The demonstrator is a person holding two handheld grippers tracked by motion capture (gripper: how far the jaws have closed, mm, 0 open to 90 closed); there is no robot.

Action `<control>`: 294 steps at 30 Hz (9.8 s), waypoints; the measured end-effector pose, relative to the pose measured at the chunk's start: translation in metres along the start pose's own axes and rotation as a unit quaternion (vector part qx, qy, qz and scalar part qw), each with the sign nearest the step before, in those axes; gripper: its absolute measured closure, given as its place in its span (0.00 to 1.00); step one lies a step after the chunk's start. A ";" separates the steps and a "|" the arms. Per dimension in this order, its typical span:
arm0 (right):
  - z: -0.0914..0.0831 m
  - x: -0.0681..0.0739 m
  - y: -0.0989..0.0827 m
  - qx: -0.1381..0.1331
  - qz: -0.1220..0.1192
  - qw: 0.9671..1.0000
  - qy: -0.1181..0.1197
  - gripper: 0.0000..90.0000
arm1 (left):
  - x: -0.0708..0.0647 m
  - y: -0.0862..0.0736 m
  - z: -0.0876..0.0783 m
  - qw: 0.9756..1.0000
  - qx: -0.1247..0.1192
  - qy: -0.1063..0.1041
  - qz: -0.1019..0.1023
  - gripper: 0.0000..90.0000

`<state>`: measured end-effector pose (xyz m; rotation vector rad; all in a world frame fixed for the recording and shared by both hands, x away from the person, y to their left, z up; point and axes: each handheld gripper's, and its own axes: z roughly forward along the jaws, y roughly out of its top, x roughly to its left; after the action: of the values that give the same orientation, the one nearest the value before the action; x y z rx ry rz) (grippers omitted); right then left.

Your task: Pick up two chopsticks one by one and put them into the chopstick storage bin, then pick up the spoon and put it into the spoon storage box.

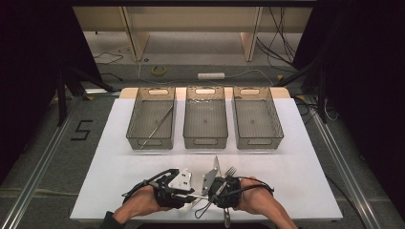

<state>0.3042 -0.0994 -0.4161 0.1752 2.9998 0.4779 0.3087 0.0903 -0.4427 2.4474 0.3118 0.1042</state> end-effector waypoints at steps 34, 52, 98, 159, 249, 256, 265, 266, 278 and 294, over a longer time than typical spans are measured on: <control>-0.025 -0.032 -0.030 -0.162 0.172 0.969 -0.075 0.39 | 0.025 -0.012 -0.019 0.992 -0.039 0.065 -0.103 0.95; -0.029 -0.034 -0.071 -0.281 0.274 0.912 -0.121 0.28 | 0.041 -0.023 -0.037 0.975 -0.087 0.110 -0.174 0.95; -0.028 -0.007 -0.111 -0.309 0.302 0.892 -0.130 0.27 | 0.180 -0.034 -0.088 0.882 -0.188 0.247 -0.355 0.95; -0.026 -0.004 -0.111 -0.306 0.293 0.897 -0.123 0.28 | 0.202 -0.036 -0.085 0.882 -0.137 0.233 -0.387 0.47; -0.028 -0.003 -0.116 -0.316 0.311 0.884 -0.147 0.22 | 0.048 0.003 0.028 0.946 0.073 0.072 -0.307 0.32; -0.027 -0.001 -0.113 -0.312 0.307 0.887 -0.147 0.22 | 0.045 0.002 0.032 0.949 0.084 0.063 -0.296 0.42; -0.027 0.000 -0.112 -0.309 0.306 0.888 -0.147 0.23 | 0.042 0.003 0.034 0.952 0.090 0.075 -0.281 0.53; -0.027 -0.001 -0.112 -0.309 0.306 0.889 -0.147 0.23 | 0.041 0.003 0.034 0.953 0.089 0.078 -0.280 0.54; -0.027 0.000 -0.111 -0.307 0.305 0.889 -0.149 0.23 | 0.037 0.006 0.037 0.958 0.104 0.108 -0.243 0.73; -0.028 0.000 -0.112 -0.308 0.304 0.889 -0.151 0.23 | 0.043 0.004 0.033 0.965 0.103 0.092 -0.223 0.84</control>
<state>0.2900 -0.2137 -0.4252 1.0252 2.2872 1.2811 0.3558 0.0784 -0.4659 2.5081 0.9921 0.1072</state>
